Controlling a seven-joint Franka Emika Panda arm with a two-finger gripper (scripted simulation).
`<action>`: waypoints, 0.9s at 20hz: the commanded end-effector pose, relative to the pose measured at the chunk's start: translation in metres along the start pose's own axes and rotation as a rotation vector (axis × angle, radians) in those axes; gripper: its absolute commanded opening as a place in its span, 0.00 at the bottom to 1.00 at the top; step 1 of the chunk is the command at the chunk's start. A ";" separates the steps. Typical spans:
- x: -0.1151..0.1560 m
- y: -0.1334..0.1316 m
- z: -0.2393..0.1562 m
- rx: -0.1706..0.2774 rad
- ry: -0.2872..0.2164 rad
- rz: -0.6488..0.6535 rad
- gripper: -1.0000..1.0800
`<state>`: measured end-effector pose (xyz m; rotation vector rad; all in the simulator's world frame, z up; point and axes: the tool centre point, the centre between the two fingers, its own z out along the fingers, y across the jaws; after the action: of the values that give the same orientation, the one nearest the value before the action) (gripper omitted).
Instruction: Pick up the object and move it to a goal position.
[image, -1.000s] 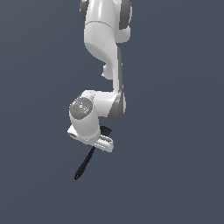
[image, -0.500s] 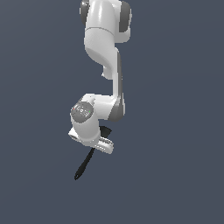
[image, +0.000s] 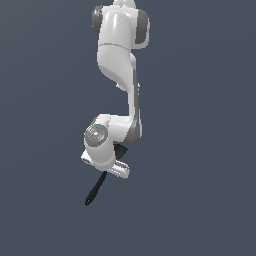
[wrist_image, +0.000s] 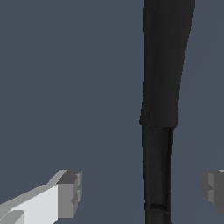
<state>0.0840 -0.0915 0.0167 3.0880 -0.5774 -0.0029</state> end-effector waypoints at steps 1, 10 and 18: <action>0.001 0.000 0.000 0.000 0.002 0.000 0.00; 0.001 0.000 0.000 0.000 0.002 0.000 0.00; 0.002 -0.001 -0.018 0.000 0.001 0.001 0.00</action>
<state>0.0843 -0.0915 0.0265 3.0872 -0.5783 -0.0069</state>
